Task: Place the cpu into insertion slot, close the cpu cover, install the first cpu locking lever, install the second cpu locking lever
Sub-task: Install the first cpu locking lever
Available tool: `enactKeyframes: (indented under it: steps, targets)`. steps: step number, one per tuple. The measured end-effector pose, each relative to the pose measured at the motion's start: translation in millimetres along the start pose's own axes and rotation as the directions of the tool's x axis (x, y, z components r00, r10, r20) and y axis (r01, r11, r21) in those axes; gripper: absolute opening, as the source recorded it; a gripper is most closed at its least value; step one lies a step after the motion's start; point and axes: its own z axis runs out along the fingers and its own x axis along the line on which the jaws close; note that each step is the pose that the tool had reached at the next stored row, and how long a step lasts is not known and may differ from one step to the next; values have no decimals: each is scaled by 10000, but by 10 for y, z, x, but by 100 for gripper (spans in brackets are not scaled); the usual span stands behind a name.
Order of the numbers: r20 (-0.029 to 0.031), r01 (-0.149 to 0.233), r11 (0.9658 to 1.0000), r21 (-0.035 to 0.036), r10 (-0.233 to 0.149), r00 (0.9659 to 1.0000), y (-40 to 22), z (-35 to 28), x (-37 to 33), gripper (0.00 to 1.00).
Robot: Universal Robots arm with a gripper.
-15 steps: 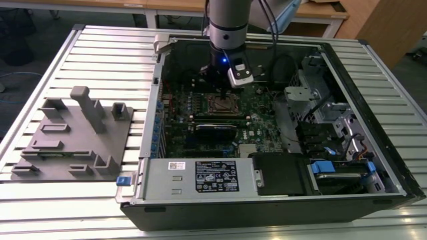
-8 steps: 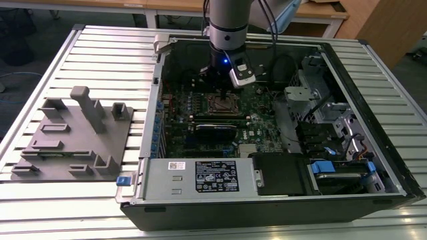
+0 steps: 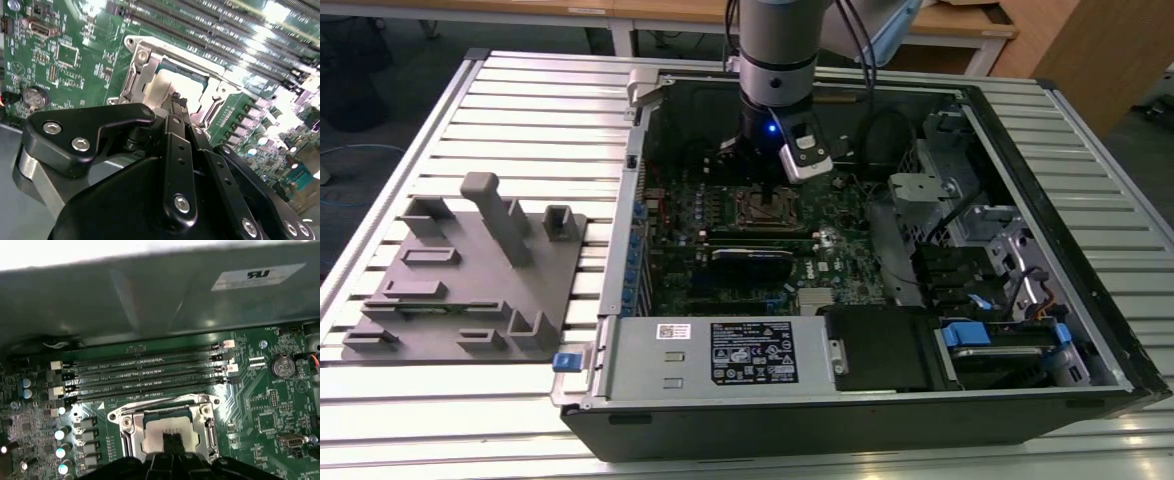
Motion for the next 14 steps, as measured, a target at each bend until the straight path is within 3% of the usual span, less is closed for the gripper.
enactKeyframes:
  steps: [2, 3, 7, 11, 14]
  targets:
    - [-24, -3, 9999, -165, 3, 10000, -10, 0, -2, 11]
    - [-26, 11, 9998, -181, -11, 10000, -14, 0, -2, 11]
    - [-48, 386, 9990, -206, -387, 9992, -18, 3, -3, 11]
    - [-76, 864, 9960, -232, -866, 9962, -19, 7, -2, 11]
    - [-76, 886, 9958, -222, -888, 9960, -21, 8, -4, 11]
